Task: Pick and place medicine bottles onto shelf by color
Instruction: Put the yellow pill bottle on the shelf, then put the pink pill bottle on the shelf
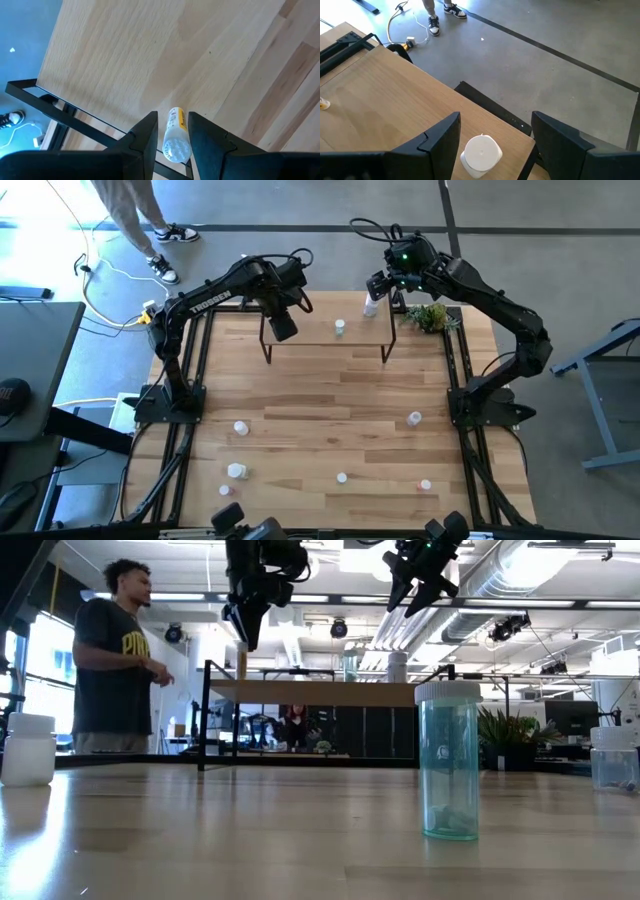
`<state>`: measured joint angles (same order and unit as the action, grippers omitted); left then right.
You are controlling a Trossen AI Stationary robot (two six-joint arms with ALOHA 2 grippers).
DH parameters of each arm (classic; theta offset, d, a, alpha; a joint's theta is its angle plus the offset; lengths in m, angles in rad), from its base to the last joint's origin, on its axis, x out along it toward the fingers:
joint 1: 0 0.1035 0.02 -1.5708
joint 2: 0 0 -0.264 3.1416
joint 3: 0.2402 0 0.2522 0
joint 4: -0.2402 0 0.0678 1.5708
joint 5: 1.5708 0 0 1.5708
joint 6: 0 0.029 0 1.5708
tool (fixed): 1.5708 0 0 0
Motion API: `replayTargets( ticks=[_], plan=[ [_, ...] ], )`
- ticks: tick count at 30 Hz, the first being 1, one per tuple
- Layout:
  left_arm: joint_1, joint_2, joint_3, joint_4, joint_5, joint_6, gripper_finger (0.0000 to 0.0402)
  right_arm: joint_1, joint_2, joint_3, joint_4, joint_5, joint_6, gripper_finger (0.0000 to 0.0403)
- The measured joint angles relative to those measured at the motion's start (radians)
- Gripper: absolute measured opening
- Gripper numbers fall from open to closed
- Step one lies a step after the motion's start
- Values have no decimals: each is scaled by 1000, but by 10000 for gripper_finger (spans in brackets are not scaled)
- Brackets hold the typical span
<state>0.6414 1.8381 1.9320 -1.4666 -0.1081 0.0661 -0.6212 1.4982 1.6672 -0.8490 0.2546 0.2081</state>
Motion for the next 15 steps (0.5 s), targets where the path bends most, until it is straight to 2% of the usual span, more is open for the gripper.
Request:
replayTargets(
  ticks=[15],
  plan=[
    [0,0,3,43,0,17,100,0,0,0,0,0,-7,236]
  ],
)
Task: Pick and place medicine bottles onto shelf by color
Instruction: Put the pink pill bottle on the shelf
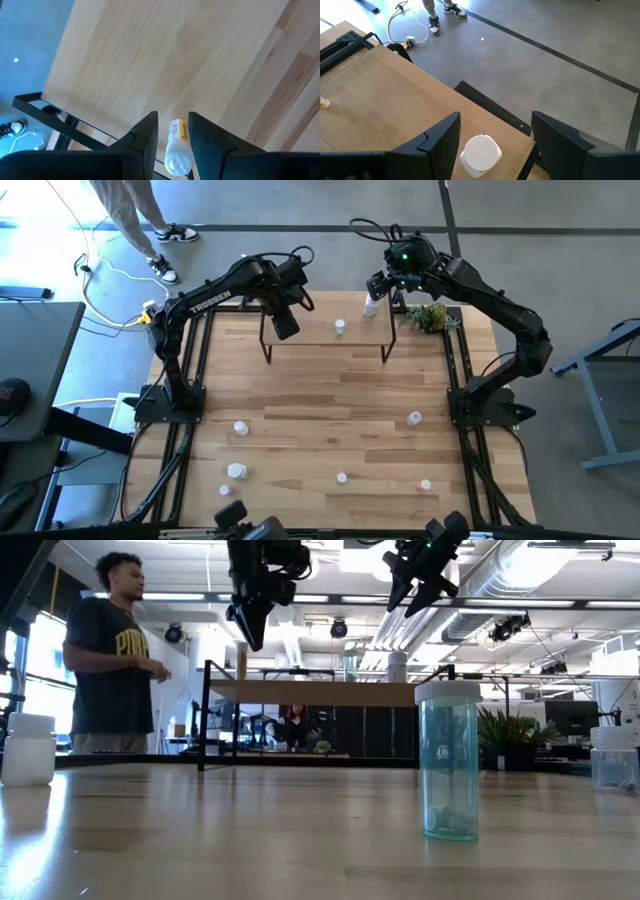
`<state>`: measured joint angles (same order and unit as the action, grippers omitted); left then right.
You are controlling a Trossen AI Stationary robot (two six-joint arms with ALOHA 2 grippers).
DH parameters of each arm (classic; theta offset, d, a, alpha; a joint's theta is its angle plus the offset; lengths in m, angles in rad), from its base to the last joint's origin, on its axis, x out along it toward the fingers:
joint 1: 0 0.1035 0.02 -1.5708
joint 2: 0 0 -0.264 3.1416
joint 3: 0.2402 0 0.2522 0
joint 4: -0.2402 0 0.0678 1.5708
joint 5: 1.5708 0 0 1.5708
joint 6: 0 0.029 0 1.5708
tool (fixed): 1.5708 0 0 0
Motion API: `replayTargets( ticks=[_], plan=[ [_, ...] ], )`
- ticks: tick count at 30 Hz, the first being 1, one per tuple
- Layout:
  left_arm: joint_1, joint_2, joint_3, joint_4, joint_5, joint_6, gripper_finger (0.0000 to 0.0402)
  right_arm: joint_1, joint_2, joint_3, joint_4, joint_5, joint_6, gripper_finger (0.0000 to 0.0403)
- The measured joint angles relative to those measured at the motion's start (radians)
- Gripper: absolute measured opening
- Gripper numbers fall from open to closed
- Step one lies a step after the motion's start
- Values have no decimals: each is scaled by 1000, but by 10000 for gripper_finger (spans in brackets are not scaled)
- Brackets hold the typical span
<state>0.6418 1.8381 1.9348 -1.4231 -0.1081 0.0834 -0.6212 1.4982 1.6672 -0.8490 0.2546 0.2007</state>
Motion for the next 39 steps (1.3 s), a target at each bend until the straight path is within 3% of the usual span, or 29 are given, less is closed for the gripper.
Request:
replayTargets(
  ticks=[16,24,31,39],
  plan=[
    [-7,-2,222,17,-1,-1,100,0,0,0,-5,-2,-23,236],
    [-62,-75,224,57,22,-54,91,0,0,0,-85,-114,8,236],
    [-156,-198,81,267,54,-111,75,14,0,0,-129,-212,45,236],
    [-218,-416,-262,562,84,-235,62,129,0,0,-214,-241,73,236]
  ],
)
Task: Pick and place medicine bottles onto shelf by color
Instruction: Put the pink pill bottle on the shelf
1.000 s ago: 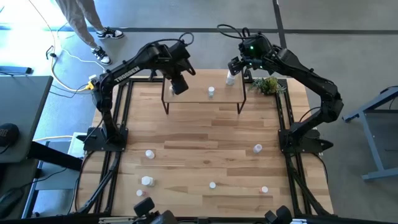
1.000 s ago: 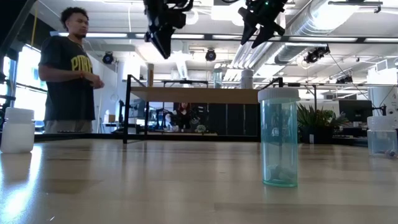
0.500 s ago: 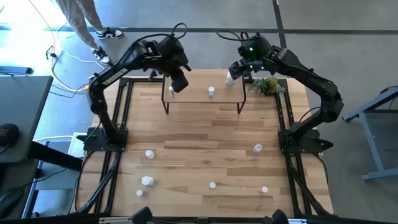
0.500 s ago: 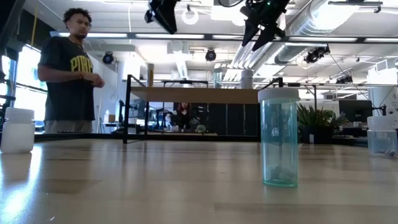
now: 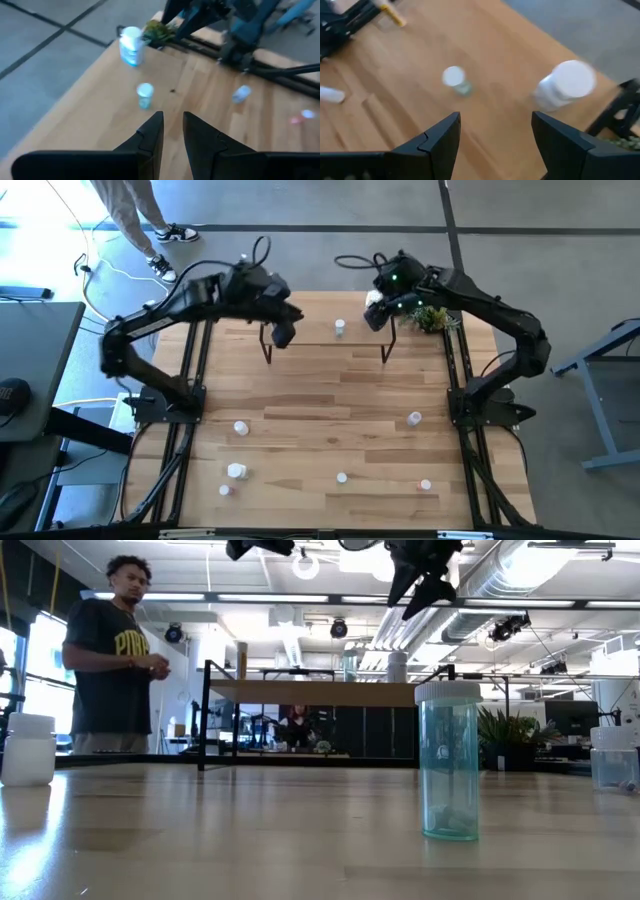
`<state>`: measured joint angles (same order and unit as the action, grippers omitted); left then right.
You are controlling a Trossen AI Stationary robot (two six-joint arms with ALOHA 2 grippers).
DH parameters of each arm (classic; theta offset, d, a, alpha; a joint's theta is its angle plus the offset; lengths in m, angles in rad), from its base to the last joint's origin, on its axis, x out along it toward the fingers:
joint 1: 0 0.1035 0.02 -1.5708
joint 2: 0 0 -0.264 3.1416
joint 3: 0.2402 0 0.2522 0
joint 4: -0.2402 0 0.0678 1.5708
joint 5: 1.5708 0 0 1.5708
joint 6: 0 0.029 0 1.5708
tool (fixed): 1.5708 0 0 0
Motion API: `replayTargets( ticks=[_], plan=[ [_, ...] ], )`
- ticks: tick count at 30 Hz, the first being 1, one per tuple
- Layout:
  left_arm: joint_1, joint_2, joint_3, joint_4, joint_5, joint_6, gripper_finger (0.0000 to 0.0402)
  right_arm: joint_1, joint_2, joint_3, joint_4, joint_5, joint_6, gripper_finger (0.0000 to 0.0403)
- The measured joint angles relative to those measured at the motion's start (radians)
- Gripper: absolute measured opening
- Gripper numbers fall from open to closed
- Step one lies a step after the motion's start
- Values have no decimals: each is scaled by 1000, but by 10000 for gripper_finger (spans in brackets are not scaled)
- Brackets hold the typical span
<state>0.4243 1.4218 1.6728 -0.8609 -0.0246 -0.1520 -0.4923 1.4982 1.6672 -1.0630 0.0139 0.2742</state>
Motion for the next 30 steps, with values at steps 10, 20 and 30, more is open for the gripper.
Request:
replayTargets(
  ticks=[10,20,30],
  plan=[
    [-117,-245,-270,155,2,-107,62,199,0,0,-23,0,168,236],
    [-283,-468,-462,260,-17,-139,62,436,0,-34,-102,141,371,236],
    [-368,-644,-692,466,-39,-135,62,694,0,-211,-22,133,677,236]
  ],
)
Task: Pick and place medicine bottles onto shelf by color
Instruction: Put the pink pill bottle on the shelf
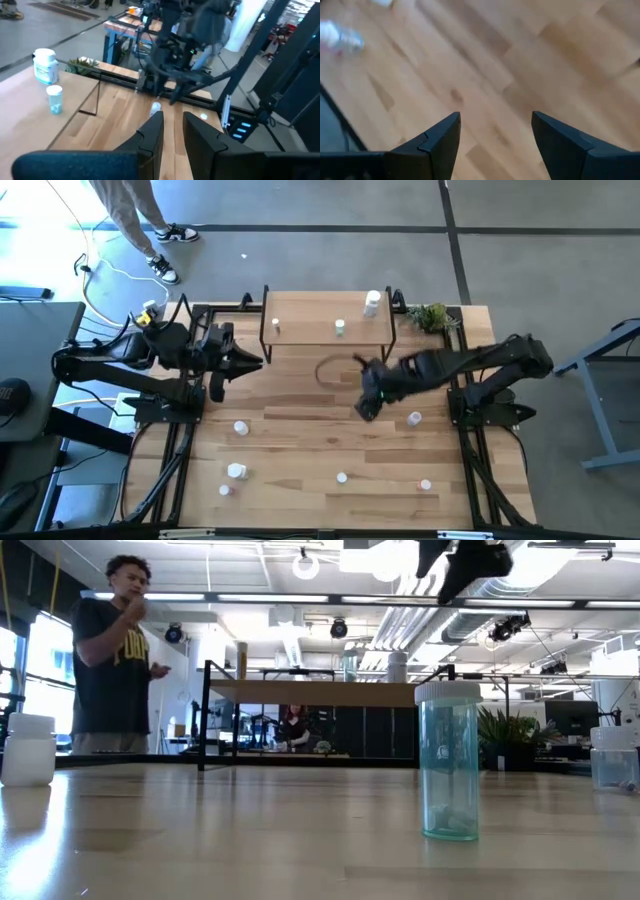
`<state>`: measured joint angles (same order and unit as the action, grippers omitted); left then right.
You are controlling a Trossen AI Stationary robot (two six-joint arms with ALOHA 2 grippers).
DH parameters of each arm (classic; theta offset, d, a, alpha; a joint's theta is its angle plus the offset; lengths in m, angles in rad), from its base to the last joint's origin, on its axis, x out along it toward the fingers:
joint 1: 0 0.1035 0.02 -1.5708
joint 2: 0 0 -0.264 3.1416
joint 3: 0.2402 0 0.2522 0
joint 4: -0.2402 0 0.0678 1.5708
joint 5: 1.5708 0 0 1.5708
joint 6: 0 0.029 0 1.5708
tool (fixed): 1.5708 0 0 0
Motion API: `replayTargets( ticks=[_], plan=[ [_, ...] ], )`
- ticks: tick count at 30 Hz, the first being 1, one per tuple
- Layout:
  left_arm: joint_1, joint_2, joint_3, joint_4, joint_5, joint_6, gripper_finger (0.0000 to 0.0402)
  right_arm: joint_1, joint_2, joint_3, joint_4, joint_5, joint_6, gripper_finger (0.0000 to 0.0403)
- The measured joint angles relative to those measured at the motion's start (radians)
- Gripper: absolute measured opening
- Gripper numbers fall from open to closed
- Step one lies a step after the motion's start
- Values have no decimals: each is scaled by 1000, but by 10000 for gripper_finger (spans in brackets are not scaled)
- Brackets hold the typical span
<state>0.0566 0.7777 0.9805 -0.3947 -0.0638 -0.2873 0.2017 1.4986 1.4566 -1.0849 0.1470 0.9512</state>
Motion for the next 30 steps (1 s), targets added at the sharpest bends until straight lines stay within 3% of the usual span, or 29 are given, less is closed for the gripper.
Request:
replayTargets(
  ticks=[13,24,30],
  plan=[
    [-87,-71,-131,160,8,23,62,324,0,-152,27,0,475,236],
    [-99,-71,-131,216,44,18,64,541,0,-185,-27,-33,697,236],
    [-99,-72,-131,215,0,-2,93,651,0,-185,-49,-65,789,236]
  ],
)
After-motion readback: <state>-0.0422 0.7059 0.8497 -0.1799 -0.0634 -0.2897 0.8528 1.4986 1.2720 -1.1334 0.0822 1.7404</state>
